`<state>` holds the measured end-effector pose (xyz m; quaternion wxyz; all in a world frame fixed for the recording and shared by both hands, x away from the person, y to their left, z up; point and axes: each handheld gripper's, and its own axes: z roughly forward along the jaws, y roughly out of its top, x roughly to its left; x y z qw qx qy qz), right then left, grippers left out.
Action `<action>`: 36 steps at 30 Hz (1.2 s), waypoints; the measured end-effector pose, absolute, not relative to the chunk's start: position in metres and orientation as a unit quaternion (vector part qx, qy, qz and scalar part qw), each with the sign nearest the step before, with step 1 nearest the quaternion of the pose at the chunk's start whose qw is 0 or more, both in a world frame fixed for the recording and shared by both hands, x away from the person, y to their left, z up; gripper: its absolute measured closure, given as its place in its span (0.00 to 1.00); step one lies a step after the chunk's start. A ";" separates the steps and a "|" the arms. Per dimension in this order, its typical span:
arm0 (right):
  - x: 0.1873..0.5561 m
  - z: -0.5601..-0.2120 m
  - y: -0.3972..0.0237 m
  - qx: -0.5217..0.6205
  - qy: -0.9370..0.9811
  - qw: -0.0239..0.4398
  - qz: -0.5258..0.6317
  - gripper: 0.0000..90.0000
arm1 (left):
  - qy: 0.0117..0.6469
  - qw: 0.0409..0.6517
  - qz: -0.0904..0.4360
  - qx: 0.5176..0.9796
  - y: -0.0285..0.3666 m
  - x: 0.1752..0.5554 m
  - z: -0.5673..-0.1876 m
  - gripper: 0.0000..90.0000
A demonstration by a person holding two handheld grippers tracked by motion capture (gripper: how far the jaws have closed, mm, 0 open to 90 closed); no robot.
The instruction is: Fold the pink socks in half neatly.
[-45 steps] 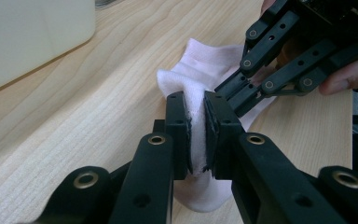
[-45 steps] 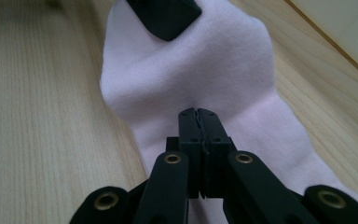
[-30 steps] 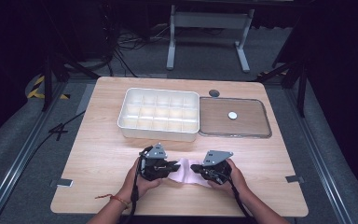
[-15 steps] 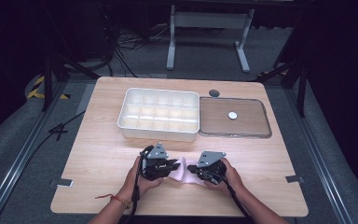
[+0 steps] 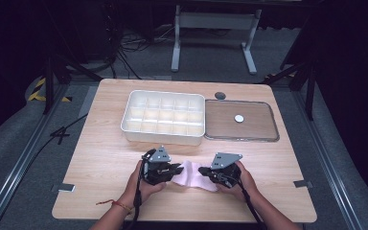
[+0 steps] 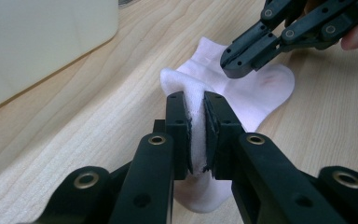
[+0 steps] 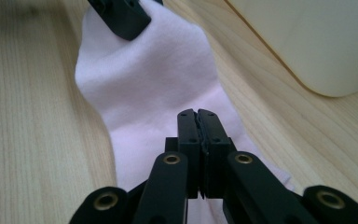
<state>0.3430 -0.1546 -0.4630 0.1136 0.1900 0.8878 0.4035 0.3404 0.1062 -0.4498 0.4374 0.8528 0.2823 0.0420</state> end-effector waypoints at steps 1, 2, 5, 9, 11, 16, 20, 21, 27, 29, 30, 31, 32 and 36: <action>0.343 -0.464 -0.154 0.189 0.888 0.114 0.402 0.99 | 0.282 0.437 0.042 0.853 0.106 0.340 -0.450 0.90; 0.343 -0.465 -0.153 0.189 0.890 0.113 0.400 0.99 | 0.281 0.437 0.043 0.853 0.106 0.340 -0.449 0.90; 0.342 -0.469 -0.148 0.184 0.893 0.111 0.395 0.99 | 0.281 0.437 0.043 0.853 0.106 0.340 -0.449 0.90; 0.342 -0.475 -0.139 0.176 0.899 0.112 0.384 0.99 | 0.277 0.441 0.042 0.852 0.106 0.339 -0.448 0.90; 0.341 -0.476 -0.136 0.176 0.899 0.108 0.386 0.99 | 0.277 0.442 0.041 0.852 0.106 0.339 -0.447 0.90; 0.341 -0.477 -0.133 0.176 0.898 0.110 0.389 0.99 | 0.276 0.448 0.043 0.849 0.102 0.338 -0.445 0.90; 0.341 -0.478 -0.131 0.177 0.897 0.115 0.389 0.99 | 0.277 0.438 0.050 0.854 0.098 0.338 -0.443 0.90; 0.341 -0.477 -0.131 0.179 0.896 0.116 0.389 0.97 | 0.280 0.434 0.052 0.855 0.097 0.338 -0.442 0.90; 0.343 -0.458 -0.160 0.192 0.880 0.127 0.416 0.96 | 0.280 0.425 0.059 0.859 0.098 0.339 -0.441 0.90; 0.345 -0.451 -0.176 0.205 0.874 0.133 0.421 0.96 | 0.282 0.425 0.057 0.858 0.099 0.340 -0.442 0.90; 0.346 -0.448 -0.187 0.215 0.870 0.134 0.422 0.96 | 0.284 0.425 0.055 0.858 0.098 0.340 -0.442 0.90; 0.347 -0.448 -0.195 0.223 0.869 0.133 0.421 0.96 | 0.281 0.421 0.057 0.861 0.098 0.340 -0.442 0.90; 0.347 -0.449 -0.199 0.227 0.869 0.133 0.419 0.96 | 0.281 0.418 0.057 0.862 0.097 0.340 -0.442 0.90; 0.348 -0.458 -0.204 0.233 0.878 0.124 0.399 0.96 | 0.278 0.413 0.055 0.865 0.095 0.342 -0.442 0.89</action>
